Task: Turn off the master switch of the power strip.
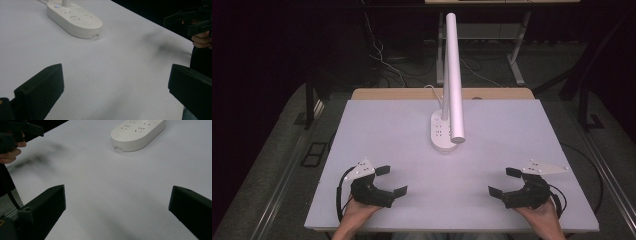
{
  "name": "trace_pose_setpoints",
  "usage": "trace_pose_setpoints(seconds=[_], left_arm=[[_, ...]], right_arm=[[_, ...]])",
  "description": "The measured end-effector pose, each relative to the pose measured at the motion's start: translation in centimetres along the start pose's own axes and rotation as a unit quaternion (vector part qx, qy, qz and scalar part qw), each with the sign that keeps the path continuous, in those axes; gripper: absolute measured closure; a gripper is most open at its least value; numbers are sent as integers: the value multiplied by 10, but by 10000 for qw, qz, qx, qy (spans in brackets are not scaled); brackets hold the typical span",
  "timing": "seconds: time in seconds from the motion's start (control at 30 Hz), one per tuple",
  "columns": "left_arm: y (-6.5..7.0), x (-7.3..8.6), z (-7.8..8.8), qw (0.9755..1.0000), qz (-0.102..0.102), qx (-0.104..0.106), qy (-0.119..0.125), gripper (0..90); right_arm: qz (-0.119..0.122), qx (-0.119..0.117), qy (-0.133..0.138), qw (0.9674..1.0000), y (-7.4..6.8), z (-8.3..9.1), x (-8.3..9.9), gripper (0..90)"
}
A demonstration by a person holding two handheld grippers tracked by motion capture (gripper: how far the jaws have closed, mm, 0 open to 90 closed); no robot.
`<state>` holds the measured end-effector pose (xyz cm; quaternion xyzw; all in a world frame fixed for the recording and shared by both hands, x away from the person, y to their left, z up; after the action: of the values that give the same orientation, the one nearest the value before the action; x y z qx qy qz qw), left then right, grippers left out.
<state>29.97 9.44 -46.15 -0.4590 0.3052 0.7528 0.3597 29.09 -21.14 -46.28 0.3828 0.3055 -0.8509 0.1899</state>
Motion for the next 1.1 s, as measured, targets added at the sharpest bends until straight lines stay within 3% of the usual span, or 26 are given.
trace_pose_setpoints(seconds=[0.3,0.73,0.8,1.1], left_arm=[[1,-1,1,10000,32,32,36,0],[1,0,3,9999,-58,29,-97,0],[0,-3,3,9999,-117,-70,-101,0],[-1,-9,4,9998,-101,-31,-170,0]], right_arm=[[-28,-7,-76,10000,1,0,2,2],[-31,9,-108,9999,4,1,4,3],[-13,16,-115,9999,5,1,4,2],[-14,26,-138,9999,6,1,5,3]])
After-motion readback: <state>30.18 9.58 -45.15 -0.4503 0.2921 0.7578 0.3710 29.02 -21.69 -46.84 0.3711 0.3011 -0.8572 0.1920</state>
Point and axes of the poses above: each handheld gripper's, and its own axes: z roughly backward along the jaws, x roughly out of its underside, y roughly to its right, the point moved 10 cm from there along -z, roughly forward along the jaws, and after that the axes turned 9 degrees about -z, right-handed, at the moved point
